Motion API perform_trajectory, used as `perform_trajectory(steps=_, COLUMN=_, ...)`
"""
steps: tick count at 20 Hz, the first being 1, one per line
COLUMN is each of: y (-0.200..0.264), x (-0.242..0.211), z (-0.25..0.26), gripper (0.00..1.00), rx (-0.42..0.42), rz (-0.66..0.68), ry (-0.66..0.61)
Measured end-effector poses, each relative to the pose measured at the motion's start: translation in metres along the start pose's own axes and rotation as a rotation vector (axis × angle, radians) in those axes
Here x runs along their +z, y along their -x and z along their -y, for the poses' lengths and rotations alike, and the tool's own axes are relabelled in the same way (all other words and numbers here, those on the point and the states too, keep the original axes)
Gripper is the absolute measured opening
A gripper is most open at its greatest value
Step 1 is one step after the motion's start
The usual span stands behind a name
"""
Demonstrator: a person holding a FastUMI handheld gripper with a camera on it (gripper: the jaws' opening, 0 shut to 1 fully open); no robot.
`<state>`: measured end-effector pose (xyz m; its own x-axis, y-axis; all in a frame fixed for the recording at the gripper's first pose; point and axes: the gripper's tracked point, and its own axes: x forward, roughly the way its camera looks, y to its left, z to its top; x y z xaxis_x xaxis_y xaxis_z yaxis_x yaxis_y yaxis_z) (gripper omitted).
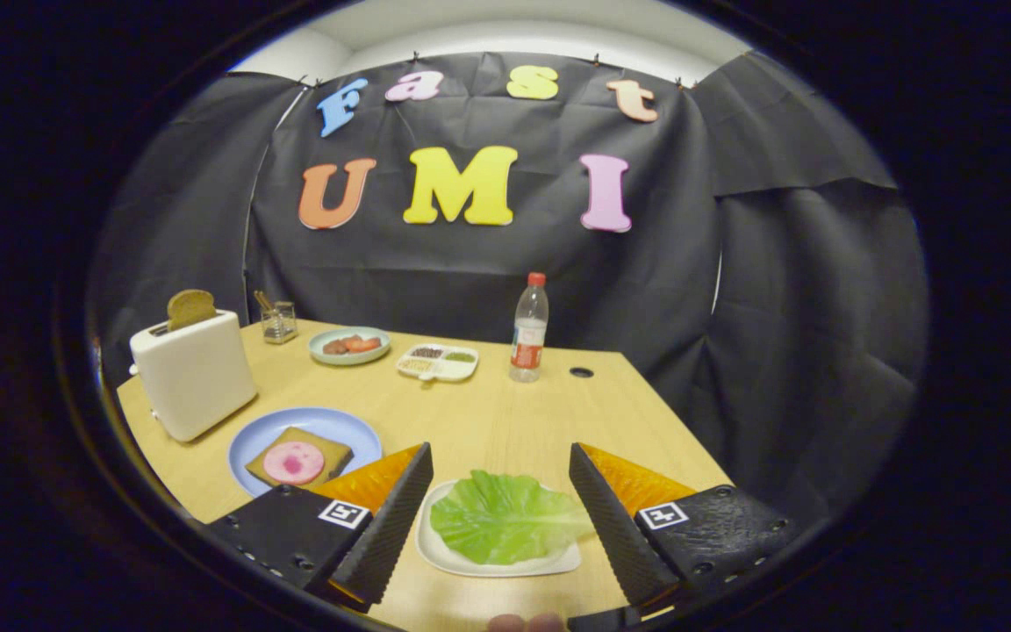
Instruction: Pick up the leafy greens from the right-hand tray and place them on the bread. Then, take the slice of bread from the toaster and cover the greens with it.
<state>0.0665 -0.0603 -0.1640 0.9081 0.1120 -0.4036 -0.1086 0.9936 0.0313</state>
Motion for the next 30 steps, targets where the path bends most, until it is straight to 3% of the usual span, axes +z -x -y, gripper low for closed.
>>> perform_trajectory(steps=6, y=-0.048, x=-0.05, z=-0.001, gripper=0.96, rx=0.01, rz=-0.21, ry=0.019)
perform_trajectory(steps=11, y=-0.064, x=-0.076, z=0.004, gripper=0.95, rx=0.013, rz=-0.304, ry=-0.022)
perform_trajectory(steps=18, y=-0.069, x=-0.081, z=0.002, gripper=0.94, rx=0.044, rz=-0.324, ry=-0.06)
perform_trajectory(steps=19, y=-0.069, x=-0.08, z=0.002, gripper=0.74, rx=0.044, rz=-0.321, ry=-0.052)
perform_trajectory(steps=20, y=-0.069, x=-0.08, z=-0.005, gripper=0.74, rx=0.07, rz=-0.317, ry=-0.062)
perform_trajectory(steps=24, y=-0.069, x=-0.078, z=-0.008, gripper=0.02, rx=0.06, rz=-0.306, ry=-0.096)
perform_trajectory(steps=30, y=-0.054, x=-0.039, z=-0.007, gripper=0.0, rx=0.042, rz=-0.199, ry=-0.174)
